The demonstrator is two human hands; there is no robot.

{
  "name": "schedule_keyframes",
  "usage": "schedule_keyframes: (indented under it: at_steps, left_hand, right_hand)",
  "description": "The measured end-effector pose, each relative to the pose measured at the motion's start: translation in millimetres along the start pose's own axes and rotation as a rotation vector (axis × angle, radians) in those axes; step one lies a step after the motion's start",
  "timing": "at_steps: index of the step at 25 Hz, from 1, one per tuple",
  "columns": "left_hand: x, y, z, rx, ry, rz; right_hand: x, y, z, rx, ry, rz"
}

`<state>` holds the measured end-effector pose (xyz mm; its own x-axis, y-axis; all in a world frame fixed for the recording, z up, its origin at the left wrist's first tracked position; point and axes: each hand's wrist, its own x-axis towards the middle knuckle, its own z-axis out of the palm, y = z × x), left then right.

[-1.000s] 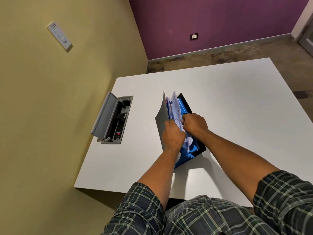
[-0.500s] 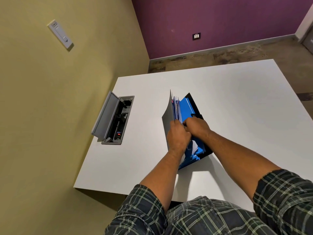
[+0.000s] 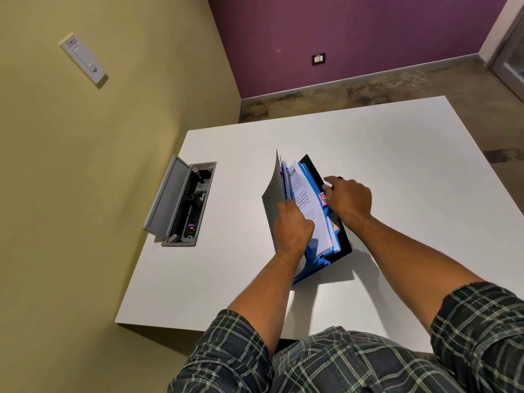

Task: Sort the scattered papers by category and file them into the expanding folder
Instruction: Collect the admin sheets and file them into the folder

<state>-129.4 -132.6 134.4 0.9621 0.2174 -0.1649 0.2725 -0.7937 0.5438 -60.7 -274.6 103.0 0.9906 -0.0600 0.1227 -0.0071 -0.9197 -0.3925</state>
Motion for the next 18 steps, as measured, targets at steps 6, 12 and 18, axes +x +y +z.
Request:
schedule_keyframes:
  at_steps: [6,12,18]
  left_hand:
    - [1.8,2.0,1.3,-0.003,-0.006,0.0]
    - [1.5,1.3,4.7,0.016,-0.017,0.008]
    - [0.0,2.8,12.4,0.011,-0.039,0.041]
  right_hand:
    - [-12.4,24.7,13.2,0.042,-0.053,0.18]
    - [-20.0,21.6,24.8,0.33,-0.233,0.304]
    - [-19.5,31.4,32.3,0.657,-0.263,0.291]
